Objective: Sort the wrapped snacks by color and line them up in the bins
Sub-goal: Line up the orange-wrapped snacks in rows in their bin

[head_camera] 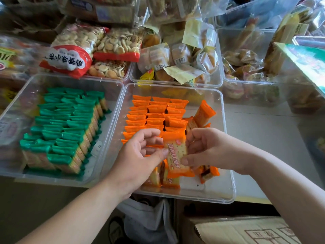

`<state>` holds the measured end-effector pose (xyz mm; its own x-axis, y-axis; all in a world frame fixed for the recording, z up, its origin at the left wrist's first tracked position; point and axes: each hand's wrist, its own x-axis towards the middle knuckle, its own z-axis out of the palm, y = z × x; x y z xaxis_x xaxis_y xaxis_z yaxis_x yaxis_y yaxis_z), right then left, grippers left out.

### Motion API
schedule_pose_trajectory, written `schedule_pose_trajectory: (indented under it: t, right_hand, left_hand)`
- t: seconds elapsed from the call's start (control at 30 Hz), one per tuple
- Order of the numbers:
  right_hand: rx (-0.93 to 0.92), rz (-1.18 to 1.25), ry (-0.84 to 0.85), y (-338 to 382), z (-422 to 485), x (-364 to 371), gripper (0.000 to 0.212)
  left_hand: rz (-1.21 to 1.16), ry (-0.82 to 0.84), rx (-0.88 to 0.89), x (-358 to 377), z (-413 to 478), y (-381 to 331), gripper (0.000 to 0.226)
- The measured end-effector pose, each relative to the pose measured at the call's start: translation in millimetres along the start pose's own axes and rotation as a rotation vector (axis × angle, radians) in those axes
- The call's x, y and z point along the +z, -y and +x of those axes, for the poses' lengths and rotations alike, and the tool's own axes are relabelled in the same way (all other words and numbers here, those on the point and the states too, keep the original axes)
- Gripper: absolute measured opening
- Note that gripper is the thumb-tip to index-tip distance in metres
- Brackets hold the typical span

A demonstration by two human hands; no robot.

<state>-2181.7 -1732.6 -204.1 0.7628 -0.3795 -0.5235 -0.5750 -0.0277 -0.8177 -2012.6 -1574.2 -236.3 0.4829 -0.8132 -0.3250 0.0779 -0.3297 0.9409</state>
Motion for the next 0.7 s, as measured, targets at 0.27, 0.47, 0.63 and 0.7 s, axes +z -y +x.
schedule_pose_trajectory:
  t: [0.27,0.47,0.63,0.7]
  right_hand:
    - [-0.009,-0.247,-0.02,0.6,3.2,8.1,0.038]
    - [0.018,-0.307,-0.012,-6.3,9.9,12.7,0.013]
    - [0.048,-0.374,0.096,-10.5,11.9,18.4,0.003]
    - [0.031,-0.397,0.057,-17.4,13.1,22.2,0.007]
  left_hand:
    - [0.374,0.268,0.027,-11.1,3.3,3.9,0.042]
    - [0.394,0.252,0.027,-11.2,5.1,7.4,0.034]
    - [0.646,0.29,0.127,-10.5,4.1,9.5,0.009]
    - [0.714,0.336,0.107,-10.8,4.1,7.5,0.006]
